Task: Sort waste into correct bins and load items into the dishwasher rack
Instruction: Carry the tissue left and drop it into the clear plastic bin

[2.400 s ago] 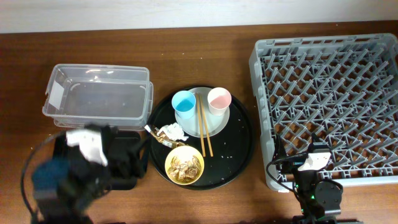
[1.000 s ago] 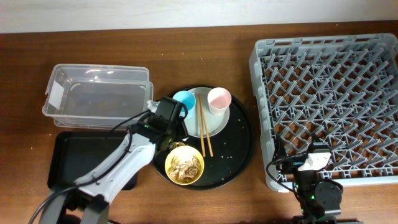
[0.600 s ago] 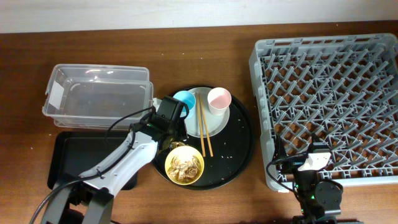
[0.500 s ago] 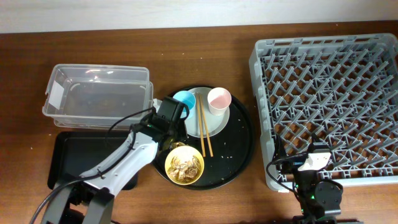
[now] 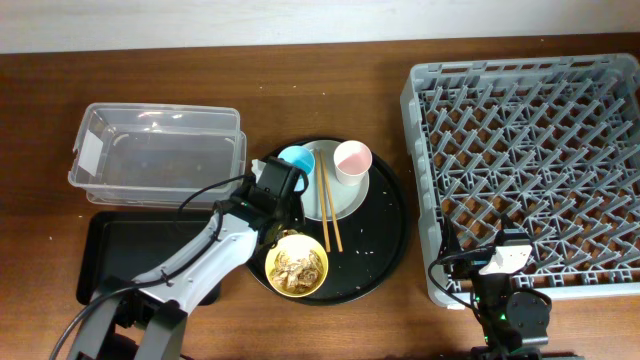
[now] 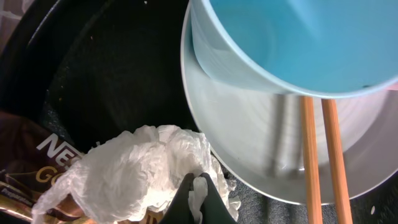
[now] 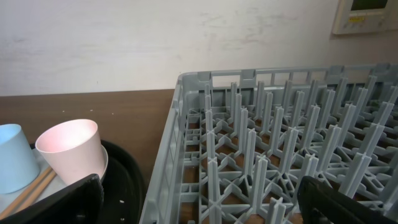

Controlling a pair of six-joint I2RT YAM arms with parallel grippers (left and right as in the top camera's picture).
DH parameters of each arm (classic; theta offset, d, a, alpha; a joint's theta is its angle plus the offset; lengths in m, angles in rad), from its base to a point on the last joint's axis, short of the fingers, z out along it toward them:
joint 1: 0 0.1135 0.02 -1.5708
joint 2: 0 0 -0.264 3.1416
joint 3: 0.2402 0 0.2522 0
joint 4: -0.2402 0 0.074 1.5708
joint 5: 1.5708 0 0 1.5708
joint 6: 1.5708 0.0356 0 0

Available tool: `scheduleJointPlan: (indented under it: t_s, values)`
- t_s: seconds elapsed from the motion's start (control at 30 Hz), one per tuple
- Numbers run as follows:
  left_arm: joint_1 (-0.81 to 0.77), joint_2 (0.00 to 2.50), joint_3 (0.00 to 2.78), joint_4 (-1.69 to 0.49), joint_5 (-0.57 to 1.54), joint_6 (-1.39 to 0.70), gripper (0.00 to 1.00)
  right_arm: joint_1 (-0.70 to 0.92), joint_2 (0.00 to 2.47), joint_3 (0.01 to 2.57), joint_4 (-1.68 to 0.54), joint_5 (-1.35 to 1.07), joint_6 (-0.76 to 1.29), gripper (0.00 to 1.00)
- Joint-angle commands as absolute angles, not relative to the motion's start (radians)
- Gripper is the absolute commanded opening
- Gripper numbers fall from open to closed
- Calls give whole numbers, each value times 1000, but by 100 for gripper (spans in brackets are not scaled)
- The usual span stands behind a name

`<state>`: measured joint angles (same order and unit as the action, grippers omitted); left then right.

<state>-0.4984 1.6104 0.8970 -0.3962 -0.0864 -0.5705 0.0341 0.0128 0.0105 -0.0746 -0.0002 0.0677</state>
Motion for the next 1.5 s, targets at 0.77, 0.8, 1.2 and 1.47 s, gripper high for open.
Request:
scheduleJointPlan:
  t_s: [0.77, 0.8, 1.2, 1.47]
  values:
    - [-223, 1383, 1164, -614, -327, -478, 1, 33, 6, 6, -81, 5, 68, 98]
    - [-209, 1423, 1164, -601, -327, -478, 1, 33, 6, 6, -81, 5, 68, 98]
    - [-117, 1678, 1164, -497, -330, -477, 1, 33, 6, 6, -81, 5, 68, 98]
    - [-117, 1681, 1164, -487, -330, -477, 36, 33, 6, 6, -81, 5, 68, 98]
